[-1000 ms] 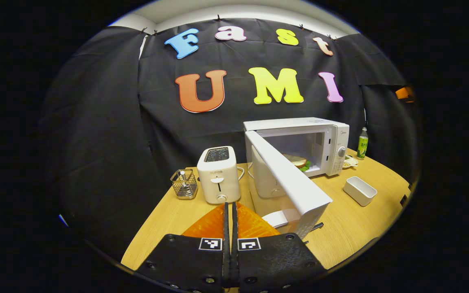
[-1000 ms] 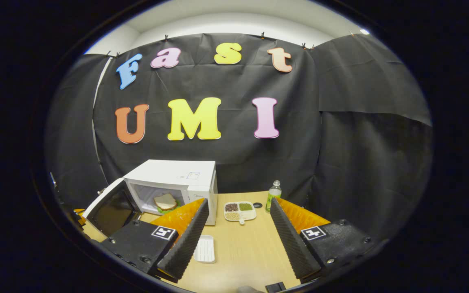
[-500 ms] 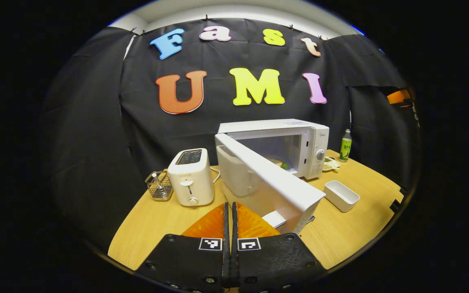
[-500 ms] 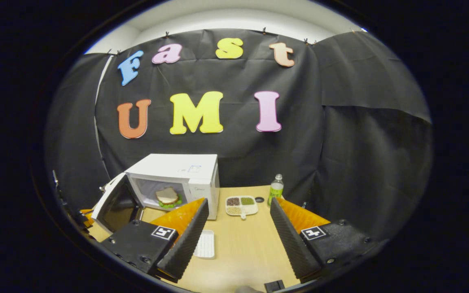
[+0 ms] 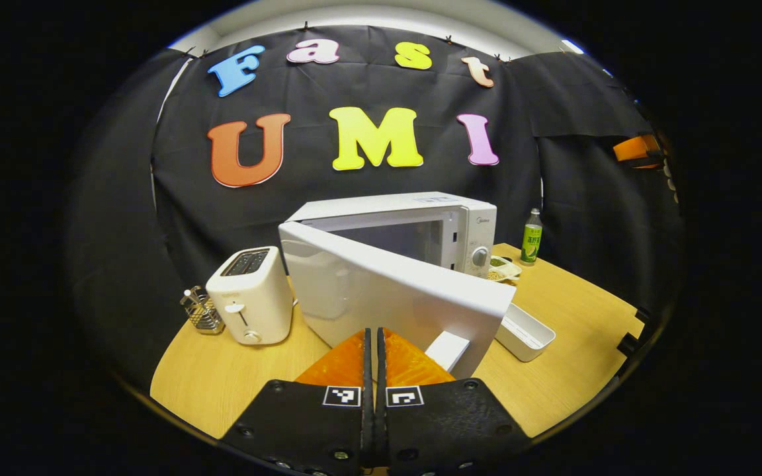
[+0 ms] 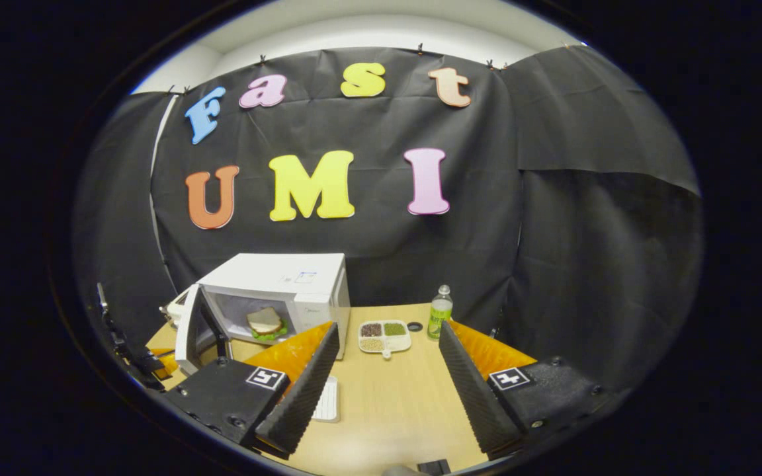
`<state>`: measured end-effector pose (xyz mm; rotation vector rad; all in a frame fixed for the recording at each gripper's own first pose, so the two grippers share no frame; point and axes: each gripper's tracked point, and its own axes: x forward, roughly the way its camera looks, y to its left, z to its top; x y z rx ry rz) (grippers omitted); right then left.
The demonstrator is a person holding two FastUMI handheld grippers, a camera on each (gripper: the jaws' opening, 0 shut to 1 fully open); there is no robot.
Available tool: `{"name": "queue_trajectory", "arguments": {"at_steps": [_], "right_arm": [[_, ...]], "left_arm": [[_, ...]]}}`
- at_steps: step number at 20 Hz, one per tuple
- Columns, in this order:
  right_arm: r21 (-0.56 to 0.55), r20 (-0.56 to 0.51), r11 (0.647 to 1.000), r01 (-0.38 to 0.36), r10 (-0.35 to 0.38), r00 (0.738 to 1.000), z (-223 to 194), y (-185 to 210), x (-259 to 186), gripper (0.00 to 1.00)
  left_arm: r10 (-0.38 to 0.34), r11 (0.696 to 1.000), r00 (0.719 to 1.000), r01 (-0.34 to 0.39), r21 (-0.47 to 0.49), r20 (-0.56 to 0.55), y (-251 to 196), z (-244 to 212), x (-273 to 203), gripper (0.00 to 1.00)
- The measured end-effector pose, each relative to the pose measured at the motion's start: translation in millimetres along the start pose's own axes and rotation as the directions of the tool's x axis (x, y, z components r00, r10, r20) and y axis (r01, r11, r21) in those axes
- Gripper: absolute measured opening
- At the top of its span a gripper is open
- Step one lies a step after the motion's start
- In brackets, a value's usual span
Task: Open the microwave oven with the left hand, put the food in, and close the microwave oven.
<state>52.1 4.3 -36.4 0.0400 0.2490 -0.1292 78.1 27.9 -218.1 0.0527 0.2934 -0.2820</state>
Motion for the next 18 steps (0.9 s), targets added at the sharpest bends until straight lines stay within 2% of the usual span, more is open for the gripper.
{"name": "queue_trajectory", "arguments": {"at_steps": [9, 18], "right_arm": [[0.021, -0.009, 1.0, -0.004, 0.004, 1.0, 4.8, -24.7, 11.9, 0.97], [0.0, -0.022, 1.0, 0.004, -0.004, 1.0, 0.4, -49.5, 18.1, 0.97]], "left_arm": [[-0.068, 0.998, 0.998, 0.068, 0.008, 0.001, -50.1, 17.2, 47.1, 0.0], [-0.086, 0.996, 0.996, 0.086, 0.002, 0.009, -82.7, 33.9, 107.2, 0.0]]}}
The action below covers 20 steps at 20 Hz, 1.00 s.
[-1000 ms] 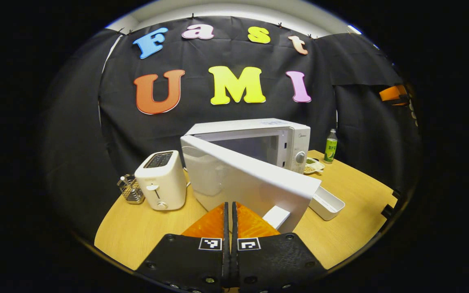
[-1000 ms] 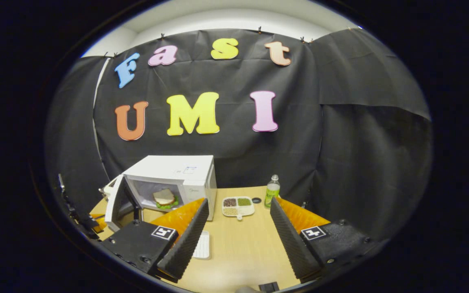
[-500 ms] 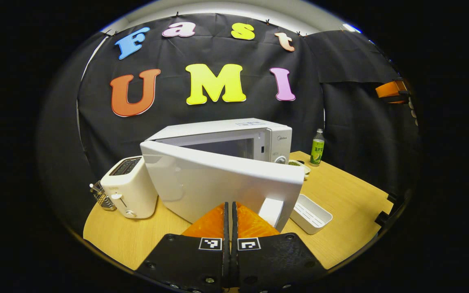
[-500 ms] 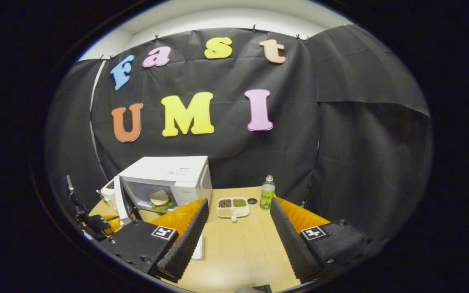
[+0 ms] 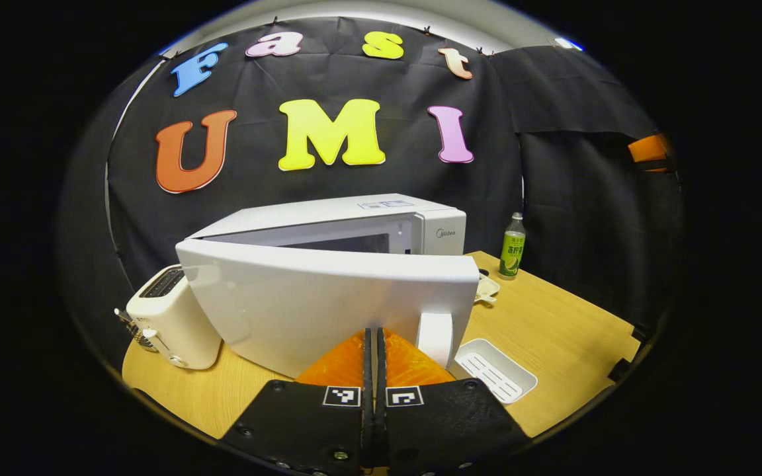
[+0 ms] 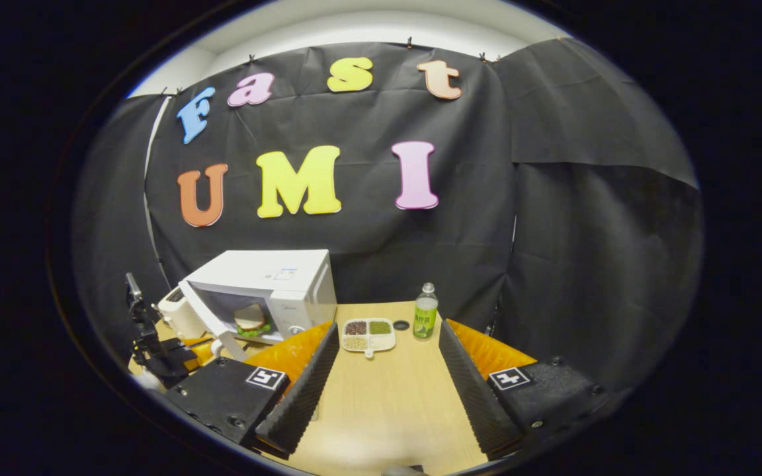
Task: Open the microwave oven with the left hand, put the food in, and close the microwave oven.
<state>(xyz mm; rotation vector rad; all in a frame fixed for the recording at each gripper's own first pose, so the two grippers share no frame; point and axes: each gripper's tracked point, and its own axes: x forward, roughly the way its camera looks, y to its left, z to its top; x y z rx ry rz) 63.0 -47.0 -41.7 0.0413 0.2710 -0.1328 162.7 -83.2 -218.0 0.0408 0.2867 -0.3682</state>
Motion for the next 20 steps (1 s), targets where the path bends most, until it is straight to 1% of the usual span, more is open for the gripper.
{"name": "queue_trajectory", "arguments": {"at_steps": [9, 10, 11, 15, 20], "right_arm": [[-0.007, -0.037, 1.0, 0.019, -0.02, 0.999, -17.3, -29.6, 12.8, 0.97], [-0.007, -0.043, 1.0, 0.025, -0.025, 0.999, -19.4, -33.1, 14.0, 0.97], [-0.005, -0.045, 1.0, 0.027, -0.027, 0.999, -20.6, -36.5, 16.6, 0.97], [-0.005, -0.057, 1.0, 0.024, -0.024, 0.998, -25.2, -41.1, 24.5, 0.97], [-0.013, -0.062, 1.0, -0.001, 0.0, 0.998, -23.6, -39.0, 35.7, 0.97]], "left_arm": [[0.027, 0.999, 1.0, -0.027, -0.021, -0.001, -13.3, 8.3, 61.7, 0.0], [0.029, 0.999, 1.0, -0.029, -0.027, -0.003, -13.6, 8.2, 67.8, 0.09], [0.034, 0.999, 0.999, -0.034, -0.034, -0.001, -13.4, 8.9, 74.7, 0.0], [0.054, 0.998, 0.999, -0.053, -0.031, 0.005, -10.9, 15.2, 99.9, 0.0], [0.075, 0.995, 0.997, -0.075, -0.06, -0.005, -12.8, 15.6, 119.3, 0.0]]}}
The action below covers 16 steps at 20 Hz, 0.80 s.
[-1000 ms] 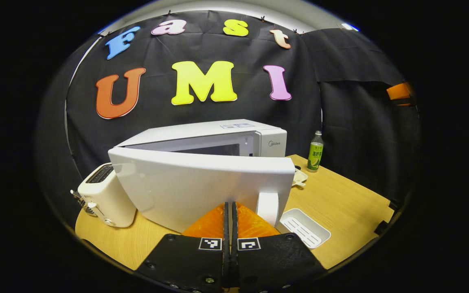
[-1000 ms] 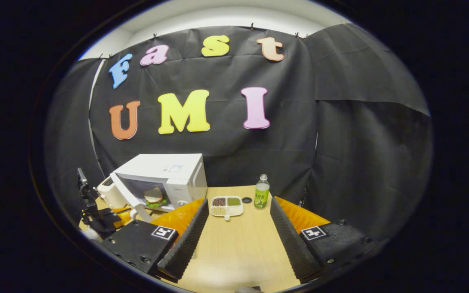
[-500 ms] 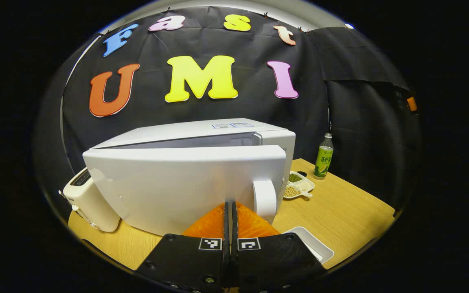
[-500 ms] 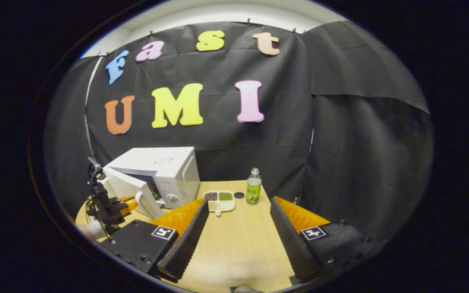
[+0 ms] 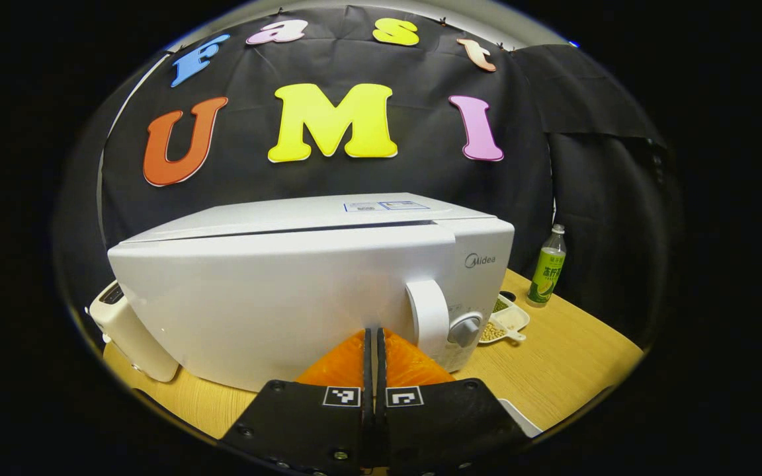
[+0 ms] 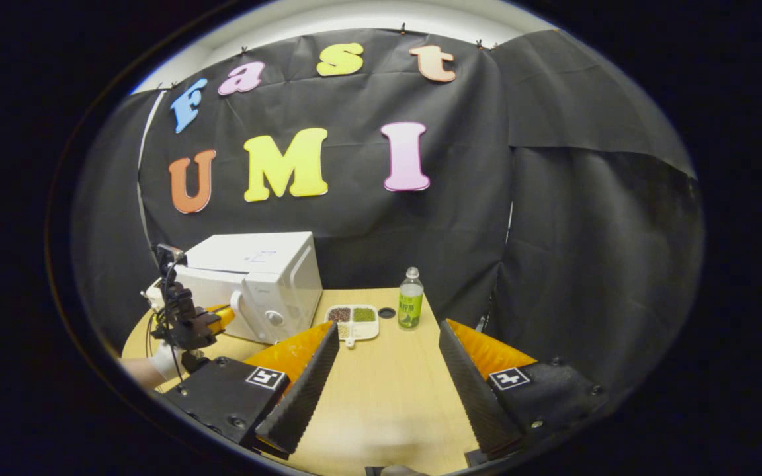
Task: Open the microwave oven with the left hand, put the food in, and close the microwave oven.
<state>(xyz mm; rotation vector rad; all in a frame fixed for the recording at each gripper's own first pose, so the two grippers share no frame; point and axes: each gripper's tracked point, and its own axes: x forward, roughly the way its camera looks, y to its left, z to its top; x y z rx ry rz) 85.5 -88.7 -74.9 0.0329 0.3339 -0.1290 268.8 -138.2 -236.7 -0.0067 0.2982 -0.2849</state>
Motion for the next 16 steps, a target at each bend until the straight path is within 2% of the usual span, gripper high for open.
{"name": "queue_trajectory", "arguments": {"at_steps": [7, 8, 9, 10, 11, 12, 16], "right_arm": [[0.003, -0.015, 0.999, -0.035, 0.035, 0.999, -1.4, 8.0, 19.3, 0.97], [0.002, -0.017, 0.999, -0.039, 0.039, 0.999, -0.9, 10.0, 21.1, 0.97], [0.001, -0.017, 0.999, -0.042, 0.042, 0.999, -1.5, 11.8, 22.5, 0.97], [-0.002, -0.019, 0.999, -0.049, 0.049, 0.999, -1.2, 14.6, 23.1, 0.97], [-0.012, -0.023, 0.998, -0.057, 0.057, 0.998, -2.8, 18.5, 24.3, 0.97], [-0.024, -0.024, 0.998, -0.06, 0.06, 0.998, -3.2, 20.6, 25.2, 0.97], [-0.007, -0.023, 0.996, -0.084, 0.084, 0.996, -2.0, 32.1, 28.1, 0.97]], "left_arm": [[0.016, 1.0, 1.0, -0.016, 0.012, 0.004, 1.2, 1.4, 0.9, 0.0], [0.016, 1.0, 1.0, -0.016, 0.011, 0.007, 1.8, 1.9, 1.2, 0.09], [0.016, 1.0, 1.0, -0.016, 0.01, 0.014, 1.9, 3.9, 3.0, 0.0], [0.013, 1.0, 1.0, -0.013, 0.012, 0.017, 1.7, 7.5, 12.0, 0.0], [0.011, 1.0, 1.0, -0.011, -0.007, -0.019, 0.6, 2.0, 9.4, 0.08], [0.01, 1.0, 1.0, -0.01, -0.008, 0.003, 0.5, 4.6, 10.7, 0.0], [0.03, 0.999, 1.0, -0.03, -0.017, -0.005, 0.5, 4.0, 11.4, 0.0]]}}
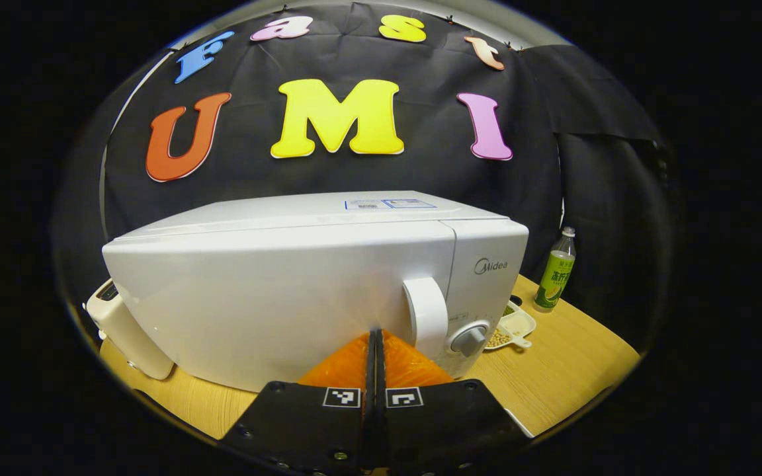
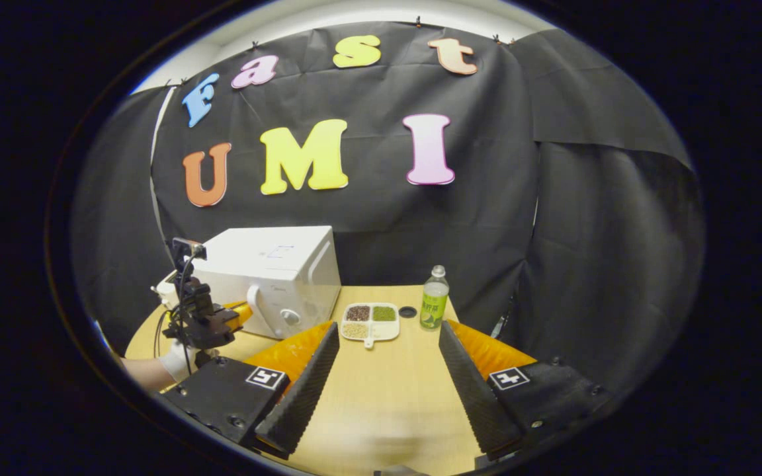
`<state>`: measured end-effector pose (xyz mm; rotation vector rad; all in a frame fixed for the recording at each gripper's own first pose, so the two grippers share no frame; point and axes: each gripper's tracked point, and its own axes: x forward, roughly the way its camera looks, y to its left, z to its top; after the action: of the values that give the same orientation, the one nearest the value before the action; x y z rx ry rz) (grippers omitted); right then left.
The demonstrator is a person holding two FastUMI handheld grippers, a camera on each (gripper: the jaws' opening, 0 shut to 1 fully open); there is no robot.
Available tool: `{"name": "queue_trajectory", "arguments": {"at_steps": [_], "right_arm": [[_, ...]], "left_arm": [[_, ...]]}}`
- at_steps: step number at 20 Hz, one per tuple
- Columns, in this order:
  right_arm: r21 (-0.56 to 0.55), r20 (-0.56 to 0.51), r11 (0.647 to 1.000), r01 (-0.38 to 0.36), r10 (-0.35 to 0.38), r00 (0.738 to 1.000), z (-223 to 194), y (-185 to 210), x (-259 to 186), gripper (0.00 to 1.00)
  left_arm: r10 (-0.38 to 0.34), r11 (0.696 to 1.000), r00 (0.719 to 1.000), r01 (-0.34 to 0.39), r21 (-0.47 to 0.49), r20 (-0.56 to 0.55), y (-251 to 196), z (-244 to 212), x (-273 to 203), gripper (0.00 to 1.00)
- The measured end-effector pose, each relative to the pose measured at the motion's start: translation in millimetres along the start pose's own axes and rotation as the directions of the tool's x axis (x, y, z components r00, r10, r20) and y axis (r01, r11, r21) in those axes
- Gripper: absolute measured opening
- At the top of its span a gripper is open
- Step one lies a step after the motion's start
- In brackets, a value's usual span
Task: Open the microwave oven with the left hand, put the food in, and close the microwave oven.
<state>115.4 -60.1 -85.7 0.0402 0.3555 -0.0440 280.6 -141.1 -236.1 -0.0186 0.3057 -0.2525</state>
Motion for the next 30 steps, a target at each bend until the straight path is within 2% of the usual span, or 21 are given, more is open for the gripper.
{"name": "queue_trajectory", "arguments": {"at_steps": [3, 4, 5, 6, 7, 8, 9, 12, 17, 22, 30], "right_arm": [[-0.006, 0.008, 1.0, -0.013, 0.013, 1.0, 2.1, 7.3, 0.4, 0.97], [-0.01, 0.011, 1.0, -0.016, 0.016, 1.0, 3.3, 9.0, -0.7, 0.97], [-0.012, 0.017, 1.0, -0.02, 0.02, 1.0, 4.7, 9.7, -1.0, 0.97], [-0.014, 0.021, 1.0, -0.025, 0.025, 0.999, 6.7, 11.9, -2.1, 0.97], [-0.016, 0.026, 0.999, -0.03, 0.03, 0.999, 7.6, 13.4, -2.3, 0.97], [-0.017, 0.031, 0.999, -0.035, 0.035, 0.999, 9.2, 14.8, -3.0, 0.97], [-0.014, 0.034, 0.999, -0.039, 0.04, 0.999, 9.6, 15.8, -3.0, 0.97], [0.0, 0.035, 0.998, -0.062, 0.062, 0.997, 9.4, 21.7, -3.6, 0.97], [-0.004, 0.051, 0.995, -0.099, 0.099, 0.994, 9.4, 25.3, -10.2, 0.97], [-0.016, 0.073, 0.989, -0.146, 0.146, 0.986, 9.9, 27.2, -19.7, 0.97], [0.011, 0.162, 0.997, -0.083, 0.08, 0.984, 26.7, 41.0, -55.1, 0.97]], "left_arm": [[0.012, 1.0, 1.0, -0.012, -0.002, -0.003, 3.9, 2.1, -3.8, 0.0], [0.02, 1.0, 1.0, -0.02, 0.003, 0.001, 6.5, 5.4, -6.9, 0.09], [0.025, 1.0, 1.0, -0.025, 0.004, 0.004, 8.8, 8.5, -12.7, 0.1], [0.036, 0.999, 0.999, -0.036, 0.007, 0.007, 12.9, 11.2, -18.9, 0.0], [0.055, 0.998, 0.998, -0.055, 0.017, 0.014, 18.9, 15.2, -25.7, 0.0], [0.087, 0.996, 0.996, -0.087, 0.024, 0.021, 28.8, 20.1, -33.2, 0.09], [0.105, 0.994, 0.994, -0.105, 0.04, 0.021, 37.0, 20.5, -33.7, 0.0], [0.118, 0.99, 0.991, -0.122, 0.068, 0.061, 42.5, 34.9, -52.9, 0.98], [0.124, 0.989, 0.991, -0.128, 0.072, 0.056, 34.0, 43.5, -68.3, 0.97], [0.137, 0.987, 0.987, -0.144, 0.075, 0.087, 25.9, 67.4, -108.6, 0.96], [0.128, 0.99, 0.98, -0.135, 0.036, 0.154, 48.3, 114.0, -214.9, 0.96]]}}
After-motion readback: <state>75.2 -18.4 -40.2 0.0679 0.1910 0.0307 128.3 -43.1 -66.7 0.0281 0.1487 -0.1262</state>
